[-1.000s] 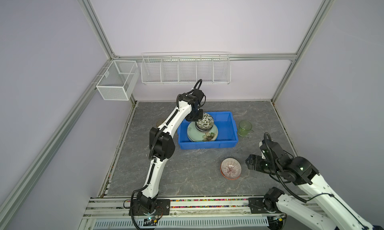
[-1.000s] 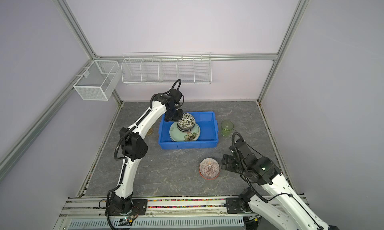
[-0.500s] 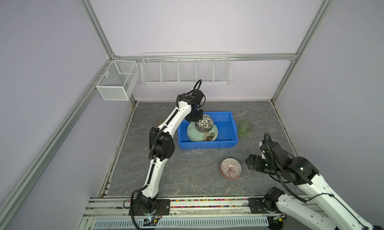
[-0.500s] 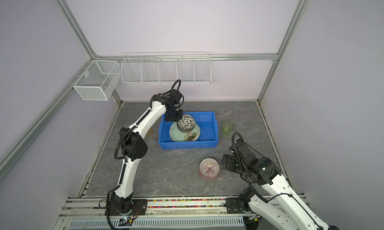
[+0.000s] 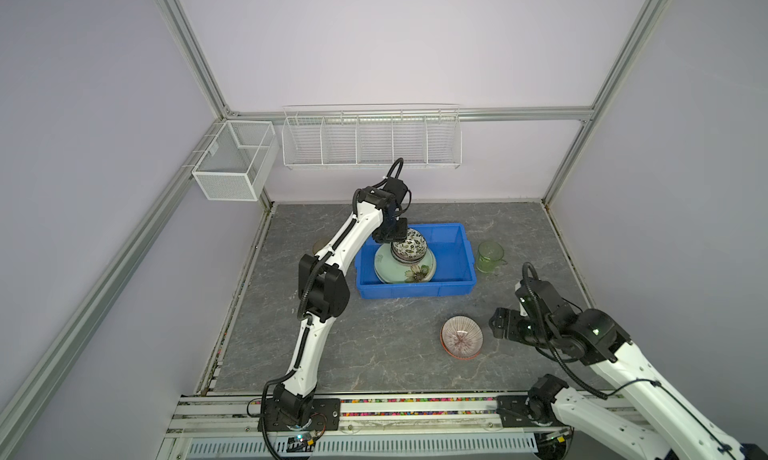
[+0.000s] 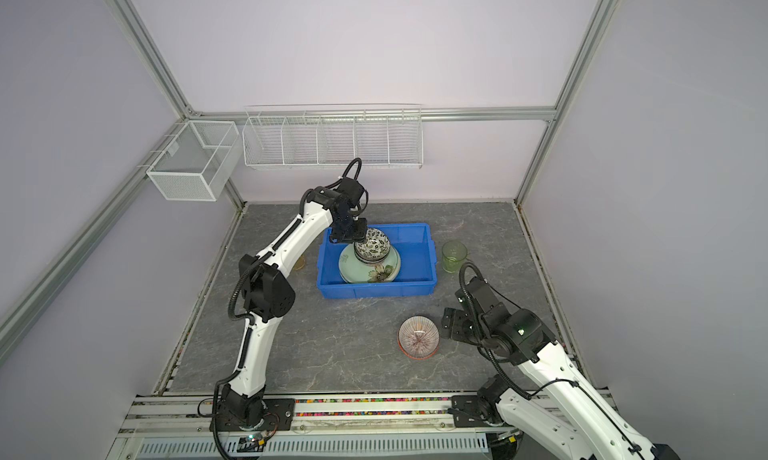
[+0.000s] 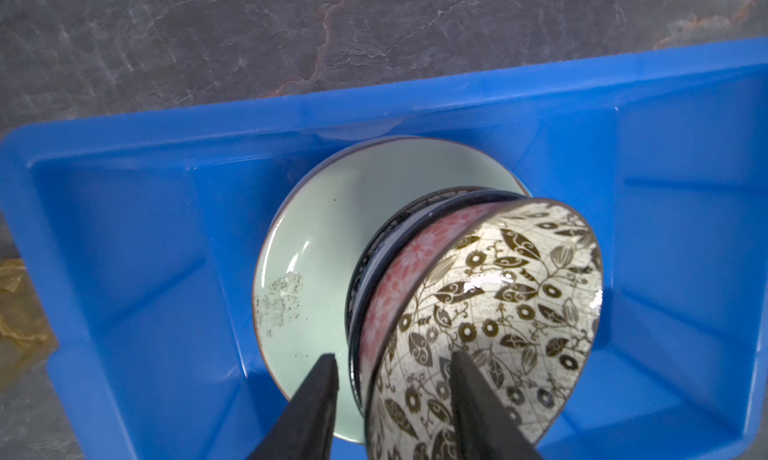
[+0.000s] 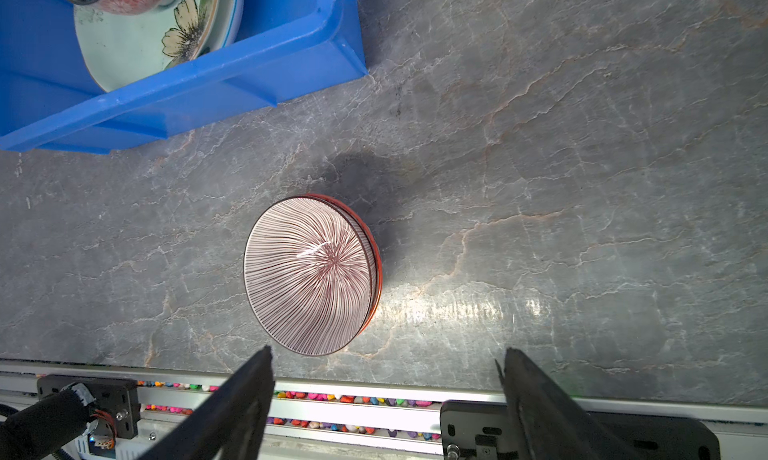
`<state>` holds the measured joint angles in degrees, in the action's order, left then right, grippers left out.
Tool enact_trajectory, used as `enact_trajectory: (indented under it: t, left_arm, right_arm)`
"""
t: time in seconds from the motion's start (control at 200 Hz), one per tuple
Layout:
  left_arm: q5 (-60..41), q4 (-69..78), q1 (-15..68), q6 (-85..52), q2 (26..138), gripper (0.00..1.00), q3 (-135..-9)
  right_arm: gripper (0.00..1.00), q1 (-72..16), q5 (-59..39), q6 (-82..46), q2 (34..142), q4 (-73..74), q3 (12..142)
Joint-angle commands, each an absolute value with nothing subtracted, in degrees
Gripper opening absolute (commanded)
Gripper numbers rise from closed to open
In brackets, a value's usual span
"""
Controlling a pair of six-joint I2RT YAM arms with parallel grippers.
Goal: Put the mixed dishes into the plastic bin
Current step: 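Open the left gripper and withdraw while right moves to the red-striped bowl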
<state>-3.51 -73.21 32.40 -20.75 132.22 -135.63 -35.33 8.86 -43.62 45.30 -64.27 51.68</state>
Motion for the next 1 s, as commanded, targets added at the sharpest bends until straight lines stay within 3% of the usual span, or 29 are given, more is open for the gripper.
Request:
enact_trajectory:
  t: [0.0, 0.08, 0.16, 0.215, 0.335, 0.51, 0.765, 0.995]
  left_arm:
    - [-4.6, -74.1, 32.3, -20.7, 129.4, 0.52, -135.5]
    - [-5.2, -74.1, 32.3, -20.8, 128.4, 0.59, -135.2]
    - [-4.9, -73.6, 32.3, -20.8, 126.8, 0.77, -134.0]
    - [-4.5, -73.6, 32.3, -20.8, 125.9, 0.83, -133.0]
    - [-4.2, -71.9, 32.3, -20.6, 121.9, 0.89, -128.0]
    - [-3.4, -65.0, 32.3, -20.8, 111.9, 0.91, -115.5]
    - [1.3, -64.4, 31.7, -22.2, 100.9, 0.92, -101.9]
    - [5.7, -63.7, 31.3, -25.2, 89.9, 0.92, -89.1]
  right_arm:
    - [0.88, -35.1, 8.2, -43.1, 46.6, -63.4, 51.6]
    - [0.88, -35.1, 8.1, -43.1, 47.9, -63.3, 51.7]
    - [0.88, -35.1, 7.8, -42.8, 48.9, -62.6, 51.6]
    - [0.88, -35.1, 7.4, -42.5, 49.5, -61.6, 51.4]
    - [0.88, -35.0, 6.3, -41.6, 51.5, -59.7, 50.9]
    - [1.00, -35.1, 5.3, -40.6, 56.9, -58.8, 50.7]
    - [0.72, -35.2, 3.3, -39.6, 61.5, -53.1, 46.4]
    - [0.58, -35.2, 2.8, -37.6, 65.8, -51.6, 46.3]
